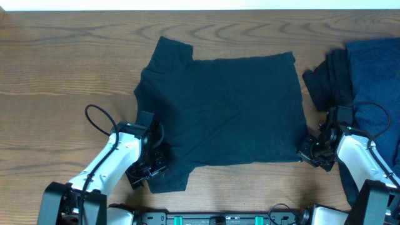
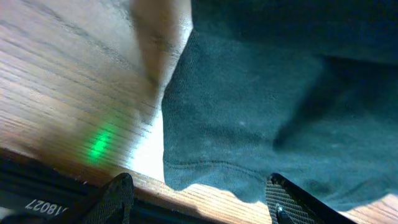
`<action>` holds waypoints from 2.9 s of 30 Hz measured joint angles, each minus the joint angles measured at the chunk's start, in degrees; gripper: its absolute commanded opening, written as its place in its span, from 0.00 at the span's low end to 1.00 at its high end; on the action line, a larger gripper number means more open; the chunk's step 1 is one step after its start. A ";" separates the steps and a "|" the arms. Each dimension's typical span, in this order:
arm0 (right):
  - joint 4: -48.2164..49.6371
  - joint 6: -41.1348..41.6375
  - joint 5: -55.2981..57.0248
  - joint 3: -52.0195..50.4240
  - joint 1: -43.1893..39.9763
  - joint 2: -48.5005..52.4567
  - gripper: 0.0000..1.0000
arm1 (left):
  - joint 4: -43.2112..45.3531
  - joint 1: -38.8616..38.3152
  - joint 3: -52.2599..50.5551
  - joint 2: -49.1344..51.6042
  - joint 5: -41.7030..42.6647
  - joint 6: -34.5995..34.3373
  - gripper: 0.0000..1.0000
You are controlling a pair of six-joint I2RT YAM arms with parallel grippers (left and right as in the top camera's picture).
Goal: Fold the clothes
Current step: 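Hold both lower hem corners and pull the left gripper toward the front, then lift the bottom hem with both grippers and fold it up over the top half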
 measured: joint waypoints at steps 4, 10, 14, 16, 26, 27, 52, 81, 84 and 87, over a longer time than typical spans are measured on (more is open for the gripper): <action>0.00 0.00 0.02 0.00 0.00 0.00 0.01 | 2.21 0.00 -1.70 0.00 1.07 -1.22 0.70; 0.00 0.00 0.02 0.00 0.00 0.00 0.01 | 5.16 0.00 -4.46 0.00 2.56 -2.97 0.70; 0.00 0.02 0.02 0.00 0.00 0.00 0.02 | 6.75 0.00 -5.57 -0.33 3.54 -4.09 0.70; 0.00 0.00 0.02 0.00 0.00 0.00 0.01 | 7.39 0.00 -5.95 -0.66 4.07 -4.28 0.69; 0.00 0.00 0.04 0.00 0.00 0.00 0.01 | 9.16 -0.02 -6.56 -1.03 6.08 -5.29 0.29; 0.00 0.00 0.04 0.00 0.00 0.00 0.01 | 9.20 -0.02 -6.60 -1.07 6.19 -5.38 0.23; -17.84 0.52 0.37 8.33 0.00 0.02 0.01 | -6.43 -0.02 0.15 -2.19 3.93 3.15 0.06; -17.73 1.40 -1.09 21.46 0.00 0.02 0.01 | -5.22 -0.02 22.77 -1.73 -4.24 10.16 0.06; -16.85 1.60 -1.11 21.46 0.00 0.02 0.01 | -4.33 -0.02 25.99 -0.28 -4.42 11.54 0.06; -15.91 1.62 -1.11 21.46 0.00 0.02 0.01 | -3.96 -0.02 29.22 0.96 -5.35 12.41 0.06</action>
